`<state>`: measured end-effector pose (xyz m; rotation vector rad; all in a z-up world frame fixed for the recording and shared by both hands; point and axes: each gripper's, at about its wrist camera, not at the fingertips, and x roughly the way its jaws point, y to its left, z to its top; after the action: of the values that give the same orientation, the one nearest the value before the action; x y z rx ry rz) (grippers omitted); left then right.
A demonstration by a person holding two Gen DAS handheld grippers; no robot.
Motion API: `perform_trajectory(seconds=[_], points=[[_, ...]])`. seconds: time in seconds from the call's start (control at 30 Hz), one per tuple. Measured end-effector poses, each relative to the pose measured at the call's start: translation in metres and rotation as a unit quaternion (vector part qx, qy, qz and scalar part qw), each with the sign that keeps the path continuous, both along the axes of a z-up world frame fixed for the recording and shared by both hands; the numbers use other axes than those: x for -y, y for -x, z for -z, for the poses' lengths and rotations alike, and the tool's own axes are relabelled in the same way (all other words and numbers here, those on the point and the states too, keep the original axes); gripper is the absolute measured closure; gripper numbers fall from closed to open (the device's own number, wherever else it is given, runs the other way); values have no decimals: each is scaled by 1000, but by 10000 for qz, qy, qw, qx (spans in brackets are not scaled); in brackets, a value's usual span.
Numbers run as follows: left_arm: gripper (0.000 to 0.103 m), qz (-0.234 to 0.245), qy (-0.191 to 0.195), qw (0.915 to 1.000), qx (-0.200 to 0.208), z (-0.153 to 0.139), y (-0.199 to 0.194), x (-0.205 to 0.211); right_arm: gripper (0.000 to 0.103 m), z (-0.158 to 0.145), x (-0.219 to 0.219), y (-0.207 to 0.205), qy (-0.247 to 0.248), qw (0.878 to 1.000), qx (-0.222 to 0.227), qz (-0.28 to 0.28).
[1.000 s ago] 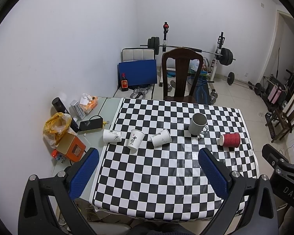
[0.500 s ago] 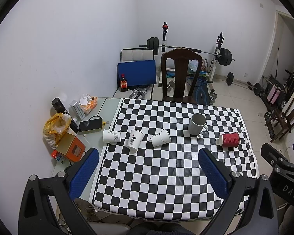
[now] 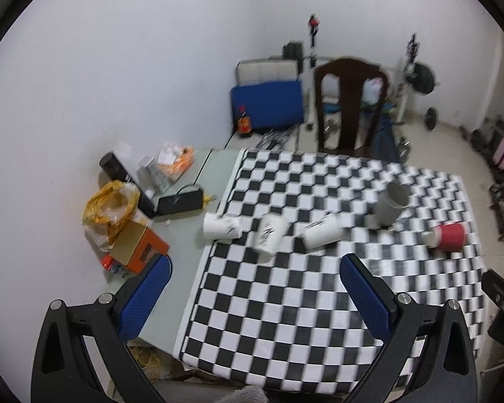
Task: Flip cup upside down
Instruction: 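Move the left tool down toward the white cup with black calligraphy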
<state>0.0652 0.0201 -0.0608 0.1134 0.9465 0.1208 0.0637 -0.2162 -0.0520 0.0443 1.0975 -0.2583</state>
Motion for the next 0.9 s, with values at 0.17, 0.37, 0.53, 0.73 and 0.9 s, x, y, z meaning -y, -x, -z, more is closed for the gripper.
perform_trajectory(seconds=[0.17,0.37,0.53,0.73,0.9], points=[[0,-185,-219,9982,-527,62,-37,-19,0,81,-11,-42,-74,9979,-639,-111],[0,-229,-375,9933,-1066,133,-81,-37,0,185,-34,-89,-125,9901,-1373,-249],[0,-149,-353,9884,-1469,185,-118,-47,0,259,-55,-123,-236,9808,-1916,-268],[11,93,-50,9820,-1886,230,-159,-52,1,316,-74,-152,-278,9734,-2256,-284],[21,505,282,9763,-2087,250,-184,-38,7,339,-81,-169,-442,9678,-2467,-231]])
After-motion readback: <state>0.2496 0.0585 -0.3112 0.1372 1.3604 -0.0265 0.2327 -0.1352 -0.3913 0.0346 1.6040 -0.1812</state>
